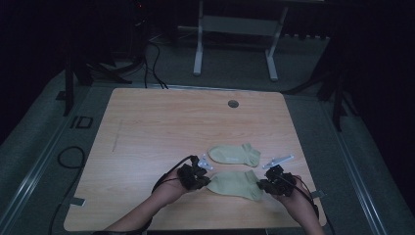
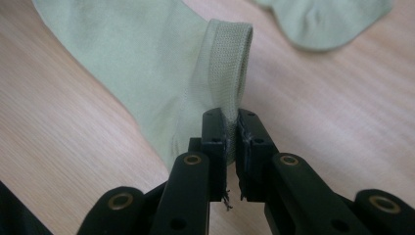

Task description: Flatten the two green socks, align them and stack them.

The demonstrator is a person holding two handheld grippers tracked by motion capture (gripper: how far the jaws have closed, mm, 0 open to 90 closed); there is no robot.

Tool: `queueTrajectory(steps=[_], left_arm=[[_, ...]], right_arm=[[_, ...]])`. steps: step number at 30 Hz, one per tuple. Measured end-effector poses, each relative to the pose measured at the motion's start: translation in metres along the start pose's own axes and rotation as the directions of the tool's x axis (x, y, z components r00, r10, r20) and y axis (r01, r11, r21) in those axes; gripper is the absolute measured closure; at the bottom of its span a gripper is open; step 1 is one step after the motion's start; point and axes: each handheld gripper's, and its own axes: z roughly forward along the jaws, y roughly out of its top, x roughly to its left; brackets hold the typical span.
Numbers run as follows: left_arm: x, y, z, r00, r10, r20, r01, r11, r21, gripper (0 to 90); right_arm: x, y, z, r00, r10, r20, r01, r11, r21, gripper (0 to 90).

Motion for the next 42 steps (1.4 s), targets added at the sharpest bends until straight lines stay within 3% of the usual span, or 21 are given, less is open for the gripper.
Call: queueTrajectory(steps=[7,23,28,32,38,42], left_arm=[[0.014,0.016,-0.015,0.9996,-0.011,-0.025,0.011,0.9997,-0.022,87.4],[0.05,0.051,-0.015,0.9948,-0.03,-0.098,0.029,0.9995,-0.011,87.5],[0.062,0.058,-0.005,0.9924,-0.047,-0.114,0.048,0.9988,0.009,87.5],[0.071,0.06,0.006,0.9927,-0.062,-0.103,0.065,0.9974,0.031,87.5],[0.076,0.058,0.026,0.9914,-0.057,-0.117,0.066,0.995,0.074,87.5],[0.079,0.056,0.036,0.9916,-0.075,-0.106,0.084,0.9932,0.081,87.4]], right_arm=[[-0.007,0.018,-0.013,0.9999,0.001,0.012,0.0,0.999,-0.044,83.2],[-0.047,0.075,-0.019,0.9979,0.048,0.043,-0.046,0.998,-0.047,83.1],[-0.06,0.086,-0.008,0.9964,0.068,0.049,-0.068,0.998,-0.015,83.1],[-0.07,0.091,0.005,0.9943,0.097,0.044,-0.098,0.995,0.013,83.1],[-0.081,0.091,0.027,0.9904,0.13,0.048,-0.132,0.989,0.06,82.9],[-0.087,0.089,0.038,0.988,0.147,0.047,-0.15,0.986,0.073,82.8]])
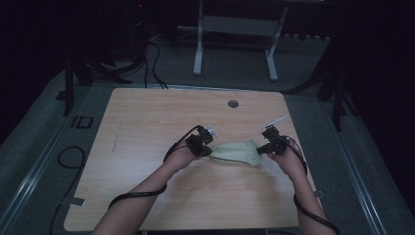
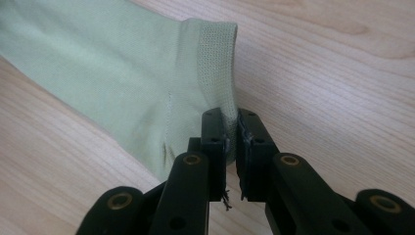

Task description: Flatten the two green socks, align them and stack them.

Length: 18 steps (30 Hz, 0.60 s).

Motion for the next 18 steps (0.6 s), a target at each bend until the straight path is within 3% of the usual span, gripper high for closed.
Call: queueTrajectory(steps=[8,10,13,18], left_arm=[[0.003,0.001,0.009,0.9998,0.0,0.018,-0.001,0.9995,0.031,86.5],[0.003,0.001,0.01,0.9996,0.005,0.027,-0.006,0.9996,0.027,76.7],[0.002,0.002,0.008,0.9992,-0.001,0.041,0.0,1.0,0.009,64.8],[0.0,0.003,0.0,0.9993,-0.007,0.038,0.008,0.9998,-0.018,58.4]], right_arm=[[-0.002,0.0,0.015,0.9999,0.01,0.003,-0.01,0.999,0.03,80.3],[-0.002,-0.001,0.018,0.9999,0.003,0.01,-0.003,0.999,0.041,70.9],[-0.003,-0.001,0.015,0.9999,0.009,0.013,-0.01,0.999,0.031,63.9],[0.001,0.001,0.003,0.9998,-0.009,0.019,0.009,1.0,0.002,54.7]])
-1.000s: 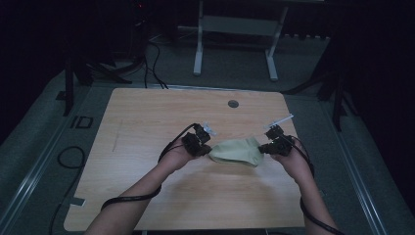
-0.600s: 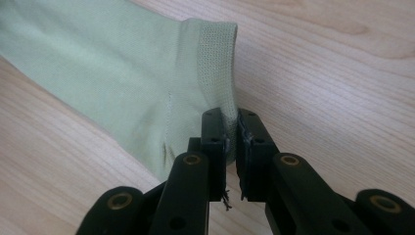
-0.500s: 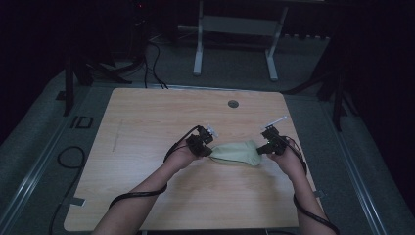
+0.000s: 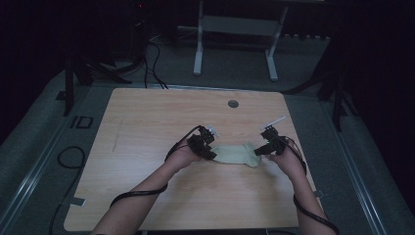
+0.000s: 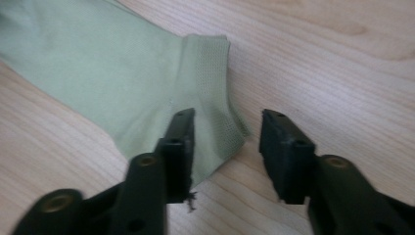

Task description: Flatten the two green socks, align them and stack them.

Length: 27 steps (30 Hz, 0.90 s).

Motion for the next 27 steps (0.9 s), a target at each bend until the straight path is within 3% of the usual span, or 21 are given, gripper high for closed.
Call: queueTrajectory(steps=[4,9,12,14,16,19,27], left_arm=[[-0.001,-0.001,-0.005,0.9994,-0.021,-0.026,0.02,0.9993,-0.03,44.2],[-0.001,-0.001,-0.013,0.9976,-0.069,-0.014,0.066,0.991,-0.116,24.2],[-0.001,-0.002,-0.015,0.9975,-0.071,-0.006,0.069,0.9852,-0.157,12.9],[-0.001,-0.003,-0.015,0.9975,-0.07,0.0,0.069,0.9847,-0.16,12.6],[-0.003,-0.007,-0.013,0.9975,-0.066,-0.026,0.061,0.9844,-0.165,9.1],[-0.004,-0.012,-0.012,0.9967,-0.076,-0.029,0.07,0.982,-0.175,8.4],[-0.007,-0.029,-0.012,0.9986,-0.033,-0.042,0.027,0.9895,-0.142,8.4]], right_arm=[[0.002,0.0,-0.008,0.9999,-0.013,-0.003,0.013,0.999,-0.036,45.5],[0.006,0.0,-0.015,0.9996,-0.012,-0.027,0.01,0.995,-0.097,28.7],[0.007,-0.001,-0.013,0.9976,-0.018,-0.067,0.013,0.997,-0.081,18.3],[0.008,-0.002,-0.012,0.997,-0.018,-0.075,0.011,0.995,-0.096,20.4],[0.011,-0.005,-0.01,0.9962,-0.041,-0.077,0.031,0.992,-0.121,16.6],[0.012,-0.009,-0.005,0.9958,-0.06,-0.069,0.05,0.988,-0.144,15.3],[0.011,-0.022,0.0,0.9965,-0.066,-0.051,0.056,0.983,-0.174,14.7]])
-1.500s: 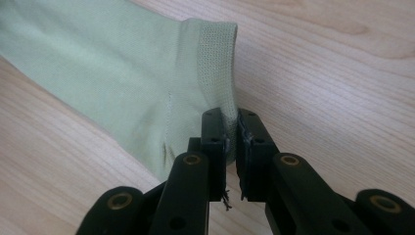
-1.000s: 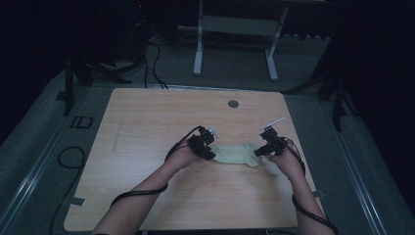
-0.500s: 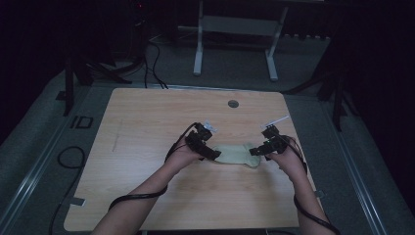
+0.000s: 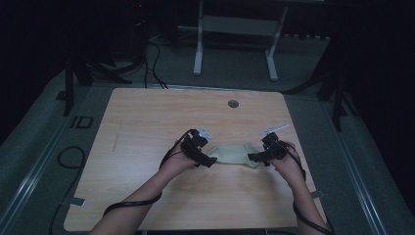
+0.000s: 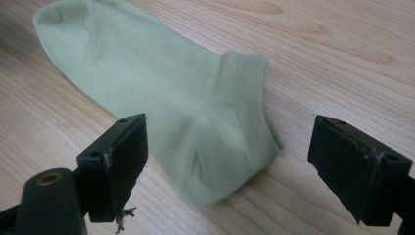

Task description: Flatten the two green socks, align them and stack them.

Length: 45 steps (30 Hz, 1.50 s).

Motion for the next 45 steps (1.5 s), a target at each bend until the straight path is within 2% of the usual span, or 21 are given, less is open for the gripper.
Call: queueTrajectory(steps=[3,5,7,11,16,18,19,26,29,38,45], left_arm=[[0.0,-0.006,-0.002,0.9996,-0.019,0.022,0.019,0.9998,-0.002,8.4],[0.0,-0.01,-0.003,0.9998,-0.007,0.021,0.007,0.9999,0.013,8.5],[0.0,-0.015,-0.004,0.9993,-0.016,0.033,0.015,0.9996,0.026,8.5],[-0.001,-0.026,-0.01,0.9999,-0.006,0.011,0.005,0.9994,0.034,8.3],[-0.003,-0.043,-0.022,0.9997,-0.021,-0.014,0.021,0.9998,0.008,8.0],[-0.003,-0.043,-0.022,0.9997,-0.021,-0.014,0.021,0.9998,0.008,7.9],[-0.003,-0.054,-0.027,0.9995,-0.022,-0.024,0.023,0.9997,0.013,8.0],[-0.001,-0.079,-0.035,0.9987,-0.043,-0.026,0.043,0.9991,0.006,8.0],[-0.001,-0.088,-0.041,0.9983,-0.037,-0.044,0.038,0.9993,0.008,8.0],[0.0,-0.112,-0.055,0.9949,-0.075,-0.067,0.074,0.9971,-0.02,8.0],[0.002,-0.137,-0.071,0.9884,-0.118,-0.096,0.114,0.9925,-0.044,8.0]], right_arm=[[-0.002,-0.006,-0.001,0.9998,-0.02,-0.003,0.02,1.0,-0.008,14.5],[-0.002,-0.01,-0.002,0.9989,-0.044,0.013,0.044,0.999,-0.01,14.5],[-0.004,-0.014,-0.003,0.999,-0.041,0.017,0.041,0.999,-0.009,14.5],[-0.007,-0.024,-0.007,0.9994,-0.033,0.01,0.033,0.999,-0.006,14.2],[-0.011,-0.039,-0.015,0.9996,-0.023,0.019,0.023,0.999,-0.024,13.6],[-0.012,-0.041,-0.016,0.9994,-0.021,0.027,0.022,1.0,-0.023,13.6],[-0.013,-0.047,-0.019,0.9992,-0.02,0.034,0.021,0.999,-0.024,12.5],[-0.015,-0.065,-0.031,0.9986,-0.003,0.052,0.005,0.999,-0.045,12.5],[-0.015,-0.074,-0.034,0.9986,0.009,0.052,-0.006,0.998,-0.057,12.5],[-0.015,-0.103,-0.039,0.9968,0.045,0.067,-0.038,0.995,-0.094,12.1],[-0.014,-0.126,-0.043,0.9929,0.075,0.093,-0.063,0.99,-0.123,12.0]])
